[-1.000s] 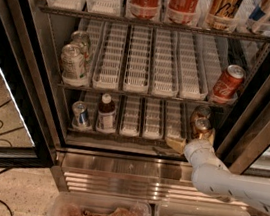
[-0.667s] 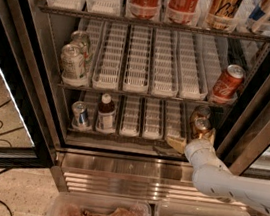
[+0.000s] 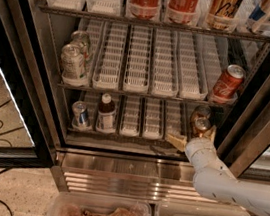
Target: Pick orange can from bottom shelf of fridge
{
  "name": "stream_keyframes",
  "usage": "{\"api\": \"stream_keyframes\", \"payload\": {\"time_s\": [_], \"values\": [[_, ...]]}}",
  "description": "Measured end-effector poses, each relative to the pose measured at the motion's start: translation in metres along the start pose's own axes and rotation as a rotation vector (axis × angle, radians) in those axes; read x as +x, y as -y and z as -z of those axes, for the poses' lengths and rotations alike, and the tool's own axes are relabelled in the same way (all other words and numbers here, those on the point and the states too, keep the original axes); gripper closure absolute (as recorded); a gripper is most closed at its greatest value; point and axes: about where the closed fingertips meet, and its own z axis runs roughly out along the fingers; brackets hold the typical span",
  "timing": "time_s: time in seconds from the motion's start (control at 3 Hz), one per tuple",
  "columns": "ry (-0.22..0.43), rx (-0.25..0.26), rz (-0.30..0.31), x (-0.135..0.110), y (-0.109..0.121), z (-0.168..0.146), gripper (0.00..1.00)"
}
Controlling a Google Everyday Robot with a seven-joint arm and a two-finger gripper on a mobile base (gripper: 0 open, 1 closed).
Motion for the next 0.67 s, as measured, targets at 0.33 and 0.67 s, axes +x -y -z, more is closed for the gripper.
{"api": "stream_keyframes", "payload": {"time_s": [0.33,0.67], "values": [[0.037,0.076,0.011,-0.0107,0.0180,-0.0158,0.00],[0.037,0.076,0.011,-0.0108,0.0181,-0.0158,0.00]]}}
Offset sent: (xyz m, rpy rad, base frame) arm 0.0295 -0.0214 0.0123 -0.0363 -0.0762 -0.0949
